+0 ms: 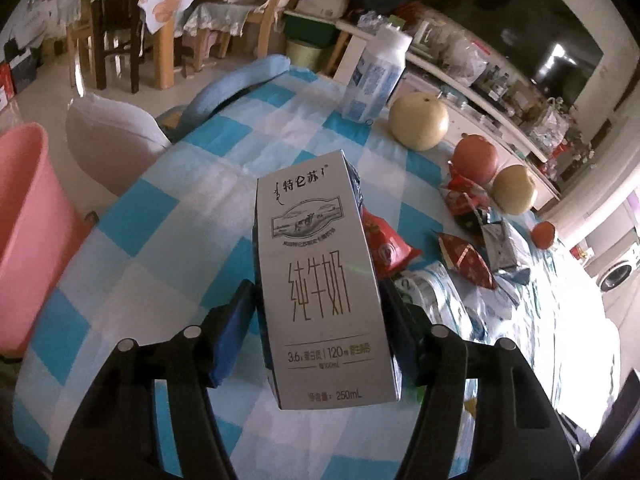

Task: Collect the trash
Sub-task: 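Lift and carry the milk carton and snack bag over the pink bucket with both tools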

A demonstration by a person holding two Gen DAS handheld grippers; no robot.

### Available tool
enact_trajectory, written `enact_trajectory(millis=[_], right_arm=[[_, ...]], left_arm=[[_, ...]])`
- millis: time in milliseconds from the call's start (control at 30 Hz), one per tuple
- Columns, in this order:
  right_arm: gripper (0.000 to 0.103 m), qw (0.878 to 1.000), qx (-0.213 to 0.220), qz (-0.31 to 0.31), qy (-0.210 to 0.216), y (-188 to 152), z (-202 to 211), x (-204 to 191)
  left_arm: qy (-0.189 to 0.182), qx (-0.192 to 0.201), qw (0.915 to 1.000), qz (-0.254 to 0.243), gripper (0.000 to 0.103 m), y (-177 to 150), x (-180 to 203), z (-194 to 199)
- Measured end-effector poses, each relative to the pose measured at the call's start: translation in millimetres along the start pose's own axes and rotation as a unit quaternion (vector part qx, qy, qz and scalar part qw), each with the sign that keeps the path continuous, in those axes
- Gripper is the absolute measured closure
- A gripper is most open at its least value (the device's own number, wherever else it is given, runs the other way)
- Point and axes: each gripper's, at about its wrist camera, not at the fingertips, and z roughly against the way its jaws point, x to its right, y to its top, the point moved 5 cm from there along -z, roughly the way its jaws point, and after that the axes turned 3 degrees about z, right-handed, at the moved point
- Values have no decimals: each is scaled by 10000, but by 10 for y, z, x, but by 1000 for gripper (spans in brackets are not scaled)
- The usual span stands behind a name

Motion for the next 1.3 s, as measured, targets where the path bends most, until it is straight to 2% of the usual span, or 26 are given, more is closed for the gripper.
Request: enact_trajectory(millis=[467,633,800,1033,1300], right_arm=[[53,9998,100,144,24,7,19,-279],[53,9993,228,295,16,43,63,-499],[53,9980,328,543,-58,76,88,-754],[53,9957,365,847,-68,162,7,-1189],[53,9898,402,1360,104,390,-213,-1952]], left_arm=[[-73,728,9951,-660,39,-186,-240,580],[14,991,9919,-801,39,-115,-378,742],[229,1254,9897,-649,39,6,-625,907],[569,1470,9872,-222,39,211,-1163,1101],[1070,1690,9796,212,39,420,-1855,1300]])
